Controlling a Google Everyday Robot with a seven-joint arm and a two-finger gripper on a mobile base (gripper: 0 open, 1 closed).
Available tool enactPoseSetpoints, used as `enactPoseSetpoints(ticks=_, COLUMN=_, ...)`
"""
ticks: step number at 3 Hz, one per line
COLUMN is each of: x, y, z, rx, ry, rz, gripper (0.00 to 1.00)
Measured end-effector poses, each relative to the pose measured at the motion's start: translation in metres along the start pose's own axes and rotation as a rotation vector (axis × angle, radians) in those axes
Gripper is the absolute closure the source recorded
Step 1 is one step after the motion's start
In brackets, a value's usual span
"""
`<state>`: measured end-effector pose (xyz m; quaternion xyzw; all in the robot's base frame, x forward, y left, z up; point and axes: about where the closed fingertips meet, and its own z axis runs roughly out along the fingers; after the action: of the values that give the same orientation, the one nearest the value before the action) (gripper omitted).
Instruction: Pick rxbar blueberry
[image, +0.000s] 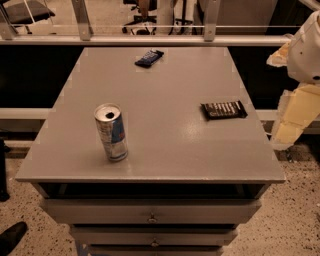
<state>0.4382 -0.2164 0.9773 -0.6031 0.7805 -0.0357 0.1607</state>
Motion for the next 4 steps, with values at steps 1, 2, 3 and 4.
enactPoseSetpoints(ticks=1, x=0.0, y=-0.001, z=0.0, rx=0.001, ry=-0.003, rz=-0.001, gripper=0.0)
enactPoseSetpoints(ticks=2, x=-0.004, y=-0.024, z=0.015, rx=0.019, ry=-0.076, rz=-0.017, gripper=0.0)
enactPoseSetpoints(ticks=3, x=-0.025, y=-0.069, z=0.036, rx=0.045, ry=-0.22, rz=-0.049, gripper=0.0)
enactPoseSetpoints(ticks=4, x=-0.062, y=-0.115, z=0.054, rx=0.061, ry=-0.388, rz=-0.077, gripper=0.0)
